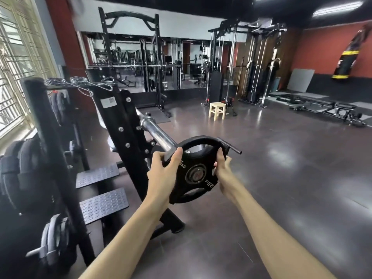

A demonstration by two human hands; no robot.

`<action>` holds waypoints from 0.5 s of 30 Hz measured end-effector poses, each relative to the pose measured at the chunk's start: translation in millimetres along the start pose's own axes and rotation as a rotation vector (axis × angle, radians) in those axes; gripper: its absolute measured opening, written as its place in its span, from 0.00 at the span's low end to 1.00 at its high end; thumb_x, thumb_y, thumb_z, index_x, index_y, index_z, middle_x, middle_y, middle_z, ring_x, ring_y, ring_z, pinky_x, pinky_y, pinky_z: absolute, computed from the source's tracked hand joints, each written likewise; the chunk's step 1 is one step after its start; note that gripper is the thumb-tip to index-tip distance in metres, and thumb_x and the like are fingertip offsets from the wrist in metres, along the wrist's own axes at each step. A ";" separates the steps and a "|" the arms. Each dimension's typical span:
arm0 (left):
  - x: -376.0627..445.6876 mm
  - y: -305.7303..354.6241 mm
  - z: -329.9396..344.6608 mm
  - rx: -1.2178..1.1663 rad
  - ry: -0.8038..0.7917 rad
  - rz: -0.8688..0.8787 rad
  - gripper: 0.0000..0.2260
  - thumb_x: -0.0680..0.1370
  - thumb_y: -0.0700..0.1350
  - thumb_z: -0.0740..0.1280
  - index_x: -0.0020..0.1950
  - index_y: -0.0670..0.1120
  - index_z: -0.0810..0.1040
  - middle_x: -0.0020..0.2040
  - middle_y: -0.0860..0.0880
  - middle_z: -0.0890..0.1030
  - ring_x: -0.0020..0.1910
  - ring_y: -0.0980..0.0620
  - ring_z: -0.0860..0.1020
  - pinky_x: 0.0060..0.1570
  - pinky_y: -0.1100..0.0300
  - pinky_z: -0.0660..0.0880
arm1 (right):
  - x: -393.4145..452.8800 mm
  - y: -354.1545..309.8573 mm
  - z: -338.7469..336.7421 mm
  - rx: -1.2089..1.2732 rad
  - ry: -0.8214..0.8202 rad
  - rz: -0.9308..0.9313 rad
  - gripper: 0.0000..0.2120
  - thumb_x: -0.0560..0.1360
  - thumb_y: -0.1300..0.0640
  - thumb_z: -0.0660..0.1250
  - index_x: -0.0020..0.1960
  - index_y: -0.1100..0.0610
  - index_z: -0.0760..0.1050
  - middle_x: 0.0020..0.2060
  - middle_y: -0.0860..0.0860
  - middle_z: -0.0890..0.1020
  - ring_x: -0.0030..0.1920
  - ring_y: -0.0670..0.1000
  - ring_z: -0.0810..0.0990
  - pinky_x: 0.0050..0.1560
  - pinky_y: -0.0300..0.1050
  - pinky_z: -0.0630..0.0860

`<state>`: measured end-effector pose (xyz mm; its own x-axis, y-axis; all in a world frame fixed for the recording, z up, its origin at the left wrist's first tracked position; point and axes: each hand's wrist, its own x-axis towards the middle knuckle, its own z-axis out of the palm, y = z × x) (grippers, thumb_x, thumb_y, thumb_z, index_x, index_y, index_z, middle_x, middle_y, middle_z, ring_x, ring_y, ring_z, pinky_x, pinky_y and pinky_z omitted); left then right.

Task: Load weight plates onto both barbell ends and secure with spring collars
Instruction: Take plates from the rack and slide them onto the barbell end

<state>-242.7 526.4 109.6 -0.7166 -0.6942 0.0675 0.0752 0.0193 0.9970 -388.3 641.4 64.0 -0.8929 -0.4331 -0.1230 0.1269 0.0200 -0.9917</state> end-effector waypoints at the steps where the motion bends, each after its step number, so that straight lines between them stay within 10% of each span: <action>1: 8.0 2.1 -1.0 -0.004 -0.002 -0.015 0.17 0.76 0.63 0.70 0.51 0.50 0.75 0.52 0.46 0.84 0.51 0.47 0.83 0.57 0.46 0.80 | 0.2 -4.3 2.9 0.011 -0.033 0.047 0.62 0.55 0.14 0.59 0.77 0.48 0.48 0.65 0.53 0.74 0.63 0.55 0.77 0.68 0.63 0.73; 8: 73.4 -14.0 -11.6 0.024 0.066 -0.102 0.32 0.55 0.83 0.66 0.45 0.61 0.75 0.60 0.42 0.81 0.64 0.34 0.76 0.64 0.35 0.74 | 25.7 -47.9 -0.1 -0.042 -0.279 0.213 0.28 0.81 0.33 0.55 0.76 0.46 0.66 0.58 0.52 0.84 0.54 0.54 0.83 0.48 0.50 0.82; 11: 77.8 -9.5 -15.3 -0.004 0.054 -0.148 0.40 0.56 0.84 0.63 0.54 0.56 0.75 0.60 0.45 0.80 0.60 0.43 0.78 0.63 0.43 0.75 | 48.7 -54.4 8.7 -0.043 -0.400 0.184 0.39 0.73 0.28 0.65 0.75 0.52 0.71 0.67 0.57 0.80 0.67 0.59 0.78 0.70 0.60 0.71; 15: 95.3 -10.5 -23.2 -0.016 0.077 -0.184 0.43 0.58 0.80 0.62 0.61 0.51 0.73 0.61 0.47 0.78 0.58 0.46 0.77 0.62 0.45 0.74 | 94.8 -58.5 39.6 -0.201 -0.204 0.198 0.72 0.52 0.19 0.73 0.82 0.54 0.48 0.75 0.56 0.68 0.73 0.59 0.70 0.76 0.60 0.64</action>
<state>-295.7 443.3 104.6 -0.6640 -0.7381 -0.1196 -0.0411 -0.1237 0.9915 -463.2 563.5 111.8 -0.7524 -0.5737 -0.3237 0.1834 0.2895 -0.9394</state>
